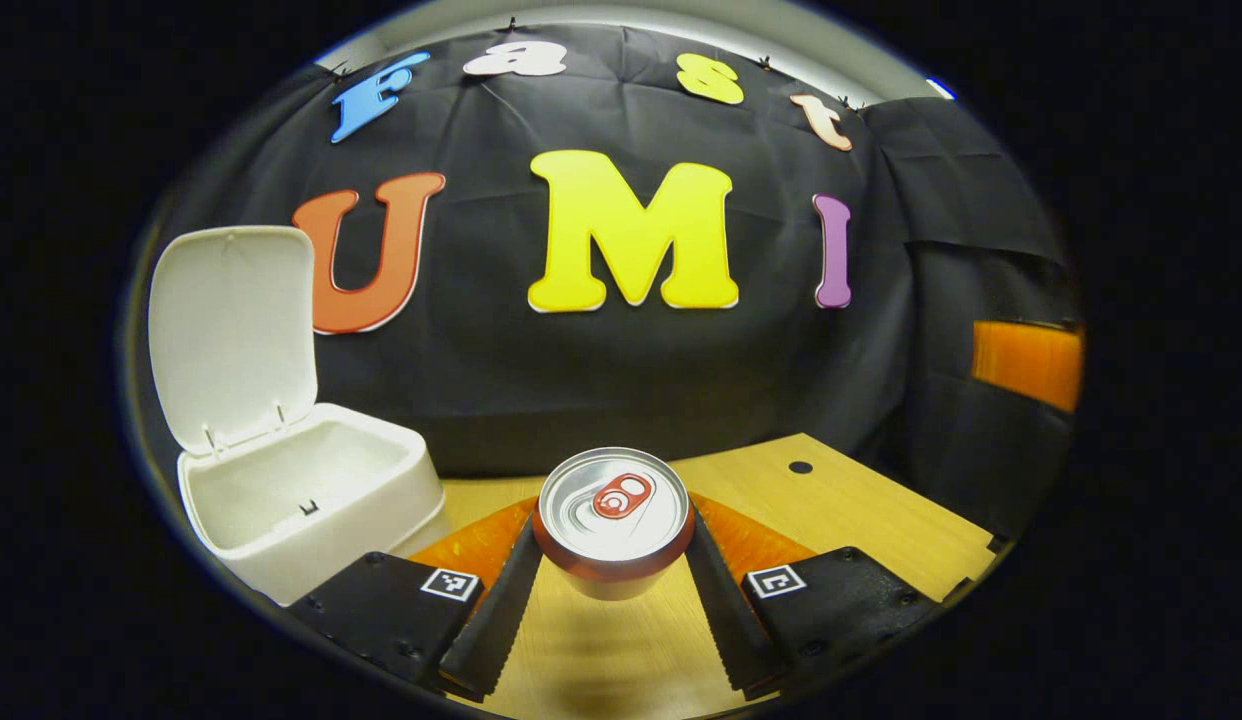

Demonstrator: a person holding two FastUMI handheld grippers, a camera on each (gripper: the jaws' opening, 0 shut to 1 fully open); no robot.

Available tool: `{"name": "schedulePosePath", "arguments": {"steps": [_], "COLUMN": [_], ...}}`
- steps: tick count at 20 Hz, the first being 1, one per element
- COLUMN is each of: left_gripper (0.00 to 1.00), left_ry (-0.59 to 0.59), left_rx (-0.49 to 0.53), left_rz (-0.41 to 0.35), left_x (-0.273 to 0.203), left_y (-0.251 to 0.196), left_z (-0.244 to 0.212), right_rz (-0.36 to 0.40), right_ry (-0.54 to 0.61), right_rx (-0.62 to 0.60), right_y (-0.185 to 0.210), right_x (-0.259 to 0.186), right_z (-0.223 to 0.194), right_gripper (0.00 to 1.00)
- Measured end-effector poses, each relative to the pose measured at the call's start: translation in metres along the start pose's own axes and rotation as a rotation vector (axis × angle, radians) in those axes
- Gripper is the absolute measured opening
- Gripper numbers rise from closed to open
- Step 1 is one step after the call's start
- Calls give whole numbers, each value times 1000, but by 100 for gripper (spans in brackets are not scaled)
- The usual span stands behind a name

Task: Press the lid of the desktop garbage bin to open it, pick up the crumpled paper on the desktop and throw it into the bin, then pick up the pop can on the desktop and drop it into the bin, and finally close the garbage bin lid.

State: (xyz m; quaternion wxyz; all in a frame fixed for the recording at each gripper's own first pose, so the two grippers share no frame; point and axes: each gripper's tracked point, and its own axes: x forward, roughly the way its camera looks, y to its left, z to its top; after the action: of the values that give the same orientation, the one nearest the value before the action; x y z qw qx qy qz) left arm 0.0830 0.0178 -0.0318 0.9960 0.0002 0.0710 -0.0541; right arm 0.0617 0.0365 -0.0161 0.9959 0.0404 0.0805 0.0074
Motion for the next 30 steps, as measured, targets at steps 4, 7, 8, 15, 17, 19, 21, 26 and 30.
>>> {"name": "schedulePosePath", "arguments": {"steps": [4, 7, 8, 15, 17, 19, 21, 26, 30], "left_gripper": [82, 81, 81, 81, 81, 82, 82, 86, 90], "left_ry": [-140, -224, -239, -247, -238, -227, -213, -166, -167], "left_rx": [-9, -1, 9, 35, 33, 31, 29, 18, 10], "left_rz": [77, 166, 202, 401, 437, 458, 470, 492, 485], "left_x": [-17, -33, -37, -58, -61, -62, -61, -56, -60], "left_y": [33, 72, 86, 154, 168, 177, 183, 196, 193], "left_z": [62, 95, 100, 94, 91, 87, 83, 71, 74], "right_rz": [7, 17, 21, 46, 50, 56, 58, 53, 50], "right_ry": [3, 5, 7, 29, 31, 34, 39, 44, 45], "right_rx": [8, 10, 12, 16, 12, 11, 9, 8, 13], "right_y": [1, 4, 5, 16, 19, 21, 21, 18, 15], "right_x": [-1, 0, -1, 2, 2, 2, 3, 2, 1], "right_z": [-1, -2, -2, -9, -10, -11, -12, -13, -13], "right_gripper": [95, 95, 95, 96, 96, 95, 95, 95, 95]}}
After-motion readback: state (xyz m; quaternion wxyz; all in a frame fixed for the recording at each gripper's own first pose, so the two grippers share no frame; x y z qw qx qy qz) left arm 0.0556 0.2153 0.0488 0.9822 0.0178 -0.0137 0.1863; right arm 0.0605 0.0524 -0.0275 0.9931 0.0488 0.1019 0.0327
